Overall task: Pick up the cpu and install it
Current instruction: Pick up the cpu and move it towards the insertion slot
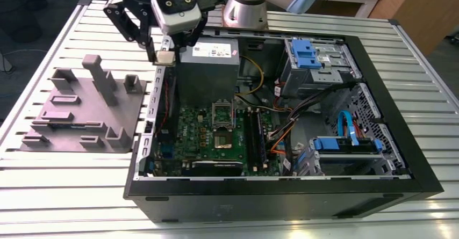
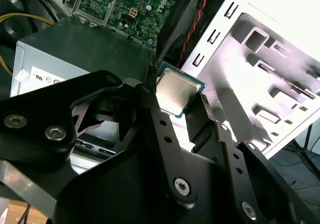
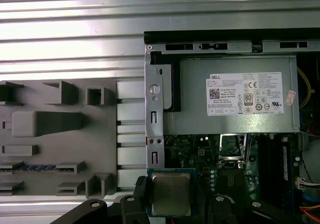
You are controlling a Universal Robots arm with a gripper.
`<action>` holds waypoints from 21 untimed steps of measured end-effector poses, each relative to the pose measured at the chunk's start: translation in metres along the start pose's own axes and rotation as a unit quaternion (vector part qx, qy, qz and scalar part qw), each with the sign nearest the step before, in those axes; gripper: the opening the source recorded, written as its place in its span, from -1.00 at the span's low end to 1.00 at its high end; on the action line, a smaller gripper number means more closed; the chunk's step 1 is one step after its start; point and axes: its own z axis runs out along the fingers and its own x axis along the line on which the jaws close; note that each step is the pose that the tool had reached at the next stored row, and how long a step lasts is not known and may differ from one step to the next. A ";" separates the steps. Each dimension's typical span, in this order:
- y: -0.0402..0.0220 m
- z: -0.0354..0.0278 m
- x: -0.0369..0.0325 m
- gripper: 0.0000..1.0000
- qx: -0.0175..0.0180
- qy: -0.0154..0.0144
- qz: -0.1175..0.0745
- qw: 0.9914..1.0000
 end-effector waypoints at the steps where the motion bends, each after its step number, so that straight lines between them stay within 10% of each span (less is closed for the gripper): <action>1: 0.0000 0.0000 -0.0002 -0.06 0.000 0.000 0.000 1.000; 21: -0.0002 -0.0001 -0.0050 -0.06 0.000 0.000 0.000 1.000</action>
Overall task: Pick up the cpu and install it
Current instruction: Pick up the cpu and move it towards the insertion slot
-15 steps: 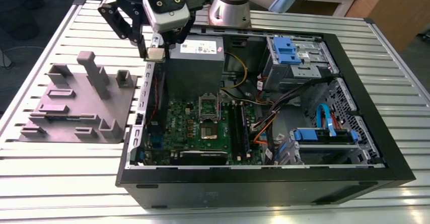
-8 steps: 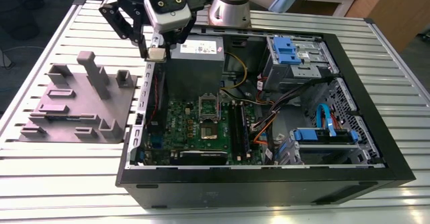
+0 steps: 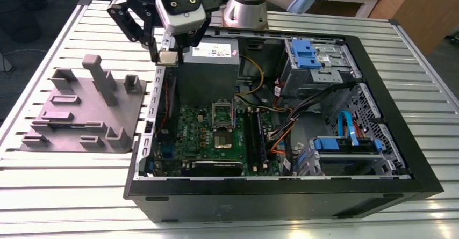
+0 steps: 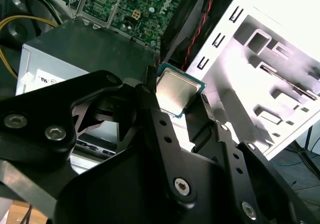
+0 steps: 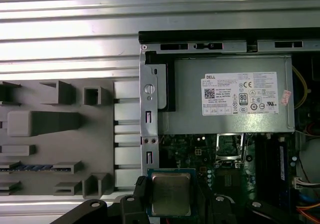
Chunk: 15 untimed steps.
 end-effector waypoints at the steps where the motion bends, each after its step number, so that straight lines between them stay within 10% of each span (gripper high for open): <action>1: 0.0000 0.0000 -0.0002 -0.06 0.000 0.000 0.000 1.000; 15: -0.0001 -0.0001 -0.0036 -0.06 0.000 0.000 0.000 1.000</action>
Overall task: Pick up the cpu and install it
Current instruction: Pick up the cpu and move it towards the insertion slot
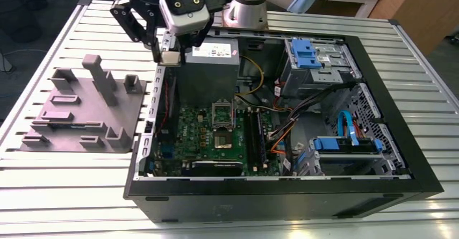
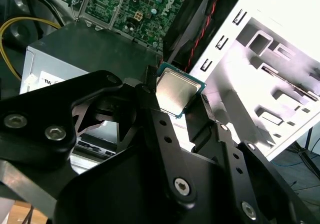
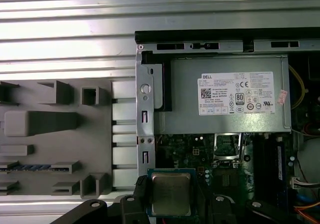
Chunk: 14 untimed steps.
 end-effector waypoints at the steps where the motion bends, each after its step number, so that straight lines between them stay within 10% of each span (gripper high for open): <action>1: 0.0000 0.0000 -0.0002 -0.06 0.000 0.000 0.000 1.000; 14: -0.0001 -0.0001 -0.0033 -0.06 0.000 0.000 0.000 1.000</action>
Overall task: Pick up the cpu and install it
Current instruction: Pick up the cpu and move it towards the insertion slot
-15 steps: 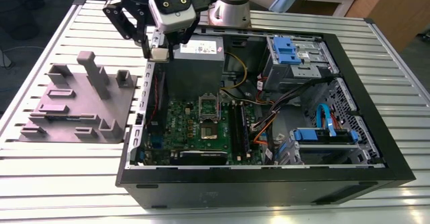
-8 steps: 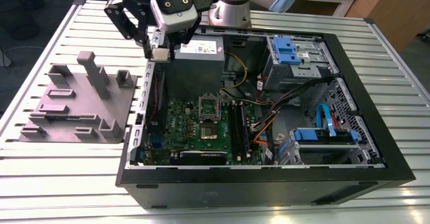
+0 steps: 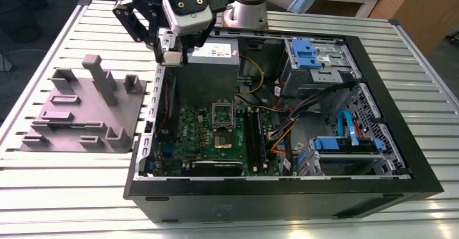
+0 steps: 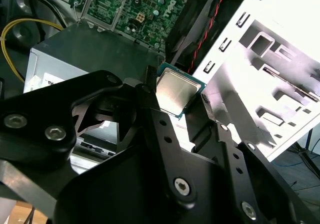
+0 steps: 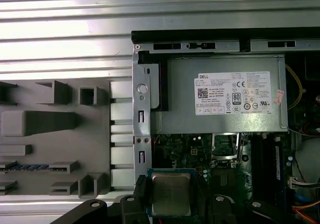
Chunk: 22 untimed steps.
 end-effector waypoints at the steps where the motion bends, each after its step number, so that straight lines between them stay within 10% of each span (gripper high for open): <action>1: 0.0000 0.0000 -0.0002 -0.06 0.000 0.000 0.000 1.000; 22: -0.0002 -0.0001 -0.0053 -0.06 0.000 0.000 0.000 1.000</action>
